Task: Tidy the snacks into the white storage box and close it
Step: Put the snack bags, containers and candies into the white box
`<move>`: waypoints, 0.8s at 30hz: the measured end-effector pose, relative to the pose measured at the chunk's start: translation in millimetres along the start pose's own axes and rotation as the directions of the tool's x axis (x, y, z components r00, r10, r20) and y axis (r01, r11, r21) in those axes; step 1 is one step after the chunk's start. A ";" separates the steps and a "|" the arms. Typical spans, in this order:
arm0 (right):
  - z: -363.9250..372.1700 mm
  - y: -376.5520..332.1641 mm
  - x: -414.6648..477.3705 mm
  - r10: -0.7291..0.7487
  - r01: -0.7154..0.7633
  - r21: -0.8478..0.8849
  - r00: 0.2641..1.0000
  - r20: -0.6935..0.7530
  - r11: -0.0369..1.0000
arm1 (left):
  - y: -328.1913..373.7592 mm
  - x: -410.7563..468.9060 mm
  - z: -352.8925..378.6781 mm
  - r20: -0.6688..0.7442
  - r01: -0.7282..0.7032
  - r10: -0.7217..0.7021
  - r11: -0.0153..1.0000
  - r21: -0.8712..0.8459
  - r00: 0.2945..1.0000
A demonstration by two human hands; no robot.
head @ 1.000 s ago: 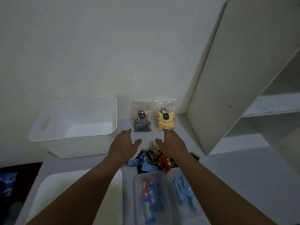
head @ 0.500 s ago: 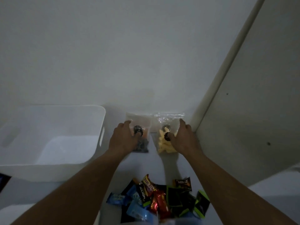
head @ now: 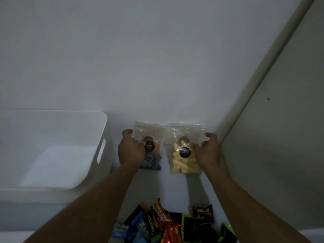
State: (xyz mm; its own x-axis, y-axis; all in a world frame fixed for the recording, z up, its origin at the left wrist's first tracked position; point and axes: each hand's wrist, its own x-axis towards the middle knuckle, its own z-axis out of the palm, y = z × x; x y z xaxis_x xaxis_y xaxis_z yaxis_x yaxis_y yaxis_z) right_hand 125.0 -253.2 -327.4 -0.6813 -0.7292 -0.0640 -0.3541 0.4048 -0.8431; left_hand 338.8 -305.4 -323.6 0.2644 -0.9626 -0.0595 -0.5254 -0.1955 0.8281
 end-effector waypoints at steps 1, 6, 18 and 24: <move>-0.7 1.6 0.0 0.011 -0.011 0.031 1.000 -0.002 0.999 | -1.1 0.6 0.6 0.009 0.012 -0.012 0.999 -0.038 1.000; -14.0 3.6 0.8 0.014 -0.014 0.163 1.000 0.004 0.987 | -6.4 -5.8 -8.3 0.027 -0.067 0.068 0.997 -0.042 0.997; -47.4 -19.3 -1.2 -0.328 0.333 -0.007 0.931 0.161 0.943 | 29.9 -7.9 -42.5 0.198 -0.233 0.244 0.969 -0.080 0.949; -61.3 -32.0 -7.8 -0.463 0.533 -0.200 0.831 0.308 0.822 | 45.9 -5.1 -59.6 0.445 -0.692 0.558 0.682 0.236 0.701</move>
State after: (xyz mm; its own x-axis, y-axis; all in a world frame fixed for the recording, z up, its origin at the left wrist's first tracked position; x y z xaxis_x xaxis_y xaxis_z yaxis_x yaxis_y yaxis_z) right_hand 102.4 -226.6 -267.2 -0.2050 -0.9633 0.1731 -0.7822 0.0550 -0.6205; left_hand 361.5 -298.2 -252.1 -0.4675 -0.8671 0.1720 -0.7322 0.4888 0.4743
